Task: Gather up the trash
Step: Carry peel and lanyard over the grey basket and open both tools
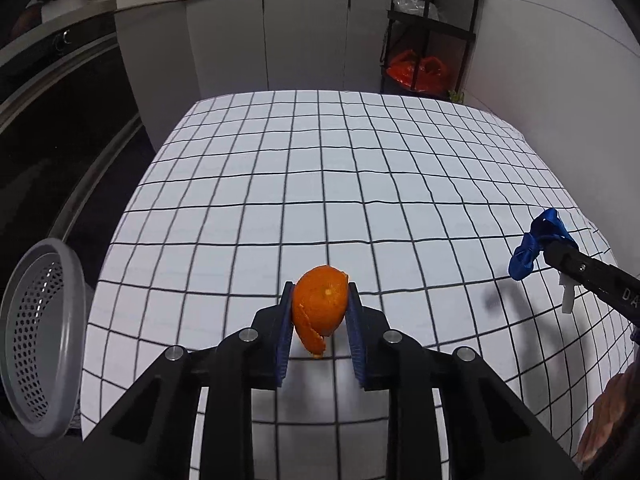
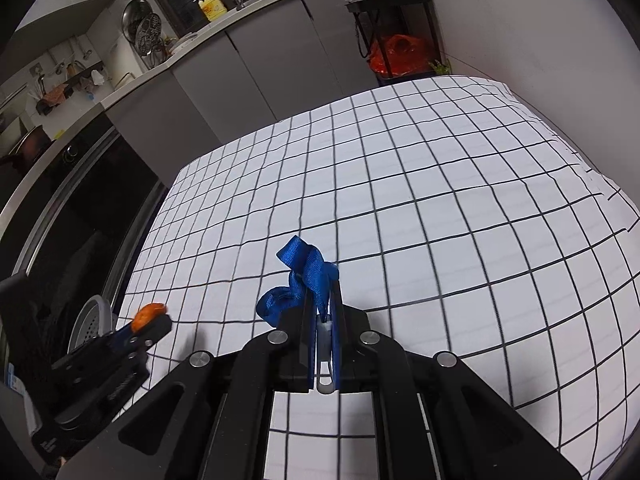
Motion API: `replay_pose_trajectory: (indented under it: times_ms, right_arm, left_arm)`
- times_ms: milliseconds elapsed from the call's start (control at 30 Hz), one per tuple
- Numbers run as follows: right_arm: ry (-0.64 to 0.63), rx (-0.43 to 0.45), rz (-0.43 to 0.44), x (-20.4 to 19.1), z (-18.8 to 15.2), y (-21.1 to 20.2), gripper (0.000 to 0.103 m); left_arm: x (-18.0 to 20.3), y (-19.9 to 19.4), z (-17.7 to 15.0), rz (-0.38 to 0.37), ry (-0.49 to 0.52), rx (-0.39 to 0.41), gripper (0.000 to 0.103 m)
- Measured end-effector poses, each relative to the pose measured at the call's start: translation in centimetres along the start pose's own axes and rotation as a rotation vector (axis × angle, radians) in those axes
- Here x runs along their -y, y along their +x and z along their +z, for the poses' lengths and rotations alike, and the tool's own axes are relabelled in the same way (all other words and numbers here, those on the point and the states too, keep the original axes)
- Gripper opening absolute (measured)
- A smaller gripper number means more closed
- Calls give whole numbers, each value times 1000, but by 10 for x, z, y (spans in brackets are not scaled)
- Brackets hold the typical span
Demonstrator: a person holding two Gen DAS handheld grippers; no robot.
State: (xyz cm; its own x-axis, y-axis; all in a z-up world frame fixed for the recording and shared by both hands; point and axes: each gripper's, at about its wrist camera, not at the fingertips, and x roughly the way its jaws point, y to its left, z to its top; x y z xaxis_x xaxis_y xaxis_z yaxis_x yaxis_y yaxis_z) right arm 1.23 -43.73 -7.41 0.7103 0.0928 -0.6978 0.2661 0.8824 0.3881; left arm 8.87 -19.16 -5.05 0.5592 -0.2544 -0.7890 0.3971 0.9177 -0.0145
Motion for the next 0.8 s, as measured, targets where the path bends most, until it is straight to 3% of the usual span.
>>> replay_pose_trajectory:
  times_ms: [67,433,800]
  right_arm:
    - [6,-21,44,-7,-5,-1,6]
    - [-74,-53,72,-88,-50,-11,6]
    - [-254,-94,155,-230,-87,-2,6]
  left_arm:
    - [-10,-12,-6,24,-2,8,24]
    - [-92,-81,-51,89,-58,33,24]
    - [-202,-128,-82,162,-171,71,24]
